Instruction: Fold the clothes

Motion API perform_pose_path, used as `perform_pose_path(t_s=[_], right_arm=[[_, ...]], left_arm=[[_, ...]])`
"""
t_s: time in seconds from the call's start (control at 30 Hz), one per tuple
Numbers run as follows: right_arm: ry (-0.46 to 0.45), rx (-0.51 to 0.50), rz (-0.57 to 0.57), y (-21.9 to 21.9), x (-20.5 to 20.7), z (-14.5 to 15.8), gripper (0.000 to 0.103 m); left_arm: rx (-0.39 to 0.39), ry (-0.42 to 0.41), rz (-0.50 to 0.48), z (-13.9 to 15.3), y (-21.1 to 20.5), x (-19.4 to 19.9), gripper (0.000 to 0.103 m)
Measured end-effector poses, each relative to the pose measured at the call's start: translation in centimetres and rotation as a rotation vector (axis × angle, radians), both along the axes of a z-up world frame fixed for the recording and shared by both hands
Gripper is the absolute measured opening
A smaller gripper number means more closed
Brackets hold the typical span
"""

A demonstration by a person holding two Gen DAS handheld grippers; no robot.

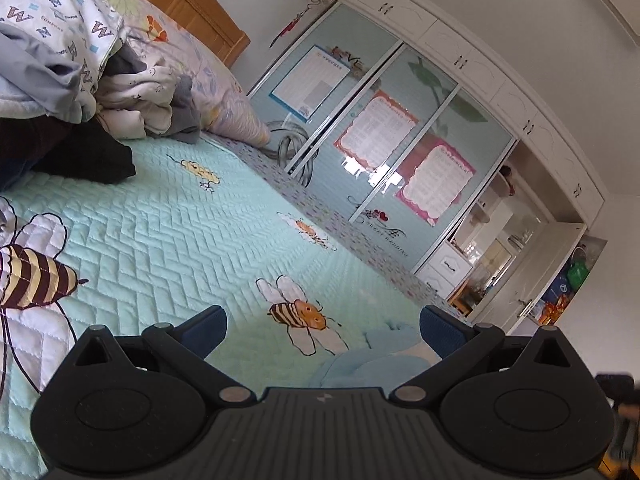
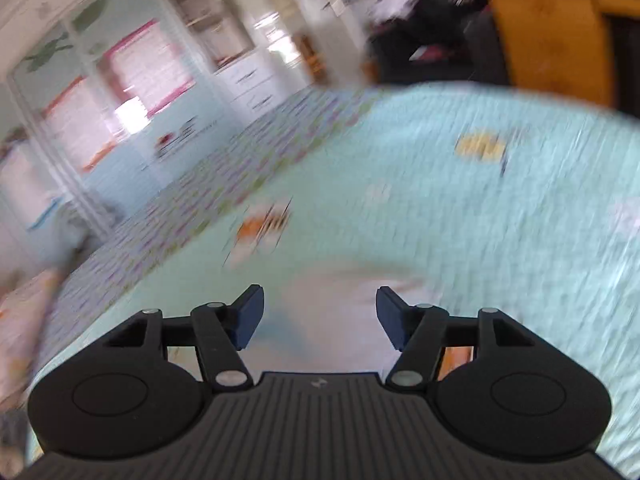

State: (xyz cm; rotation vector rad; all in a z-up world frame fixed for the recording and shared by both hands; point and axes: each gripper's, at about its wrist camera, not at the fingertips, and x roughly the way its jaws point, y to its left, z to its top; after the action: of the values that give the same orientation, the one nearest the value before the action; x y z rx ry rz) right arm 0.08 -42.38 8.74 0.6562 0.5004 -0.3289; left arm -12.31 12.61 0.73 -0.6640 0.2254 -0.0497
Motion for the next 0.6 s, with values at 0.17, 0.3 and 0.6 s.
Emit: perform_pose_path(t_s=[0.17, 0.3, 0.6], right_arm=[[-0.014, 0.175, 0.149, 4.2, -7.3, -7.0, 0.065], [-0.035, 0.284, 0.282, 9.4, -12.2, -9.6, 0.065], [0.094, 0.270, 0.563, 21.6, -11.4, -9.2, 0.077]], left_arm=[[-0.045, 0.099, -0.003, -1.0, 0.7, 1.0, 0.102], [-0.056, 0.123, -0.024, -1.3, 0.7, 1.4, 0.102], [-0.105, 0.147, -0.002, -1.7, 1.7, 1.9, 0.102]])
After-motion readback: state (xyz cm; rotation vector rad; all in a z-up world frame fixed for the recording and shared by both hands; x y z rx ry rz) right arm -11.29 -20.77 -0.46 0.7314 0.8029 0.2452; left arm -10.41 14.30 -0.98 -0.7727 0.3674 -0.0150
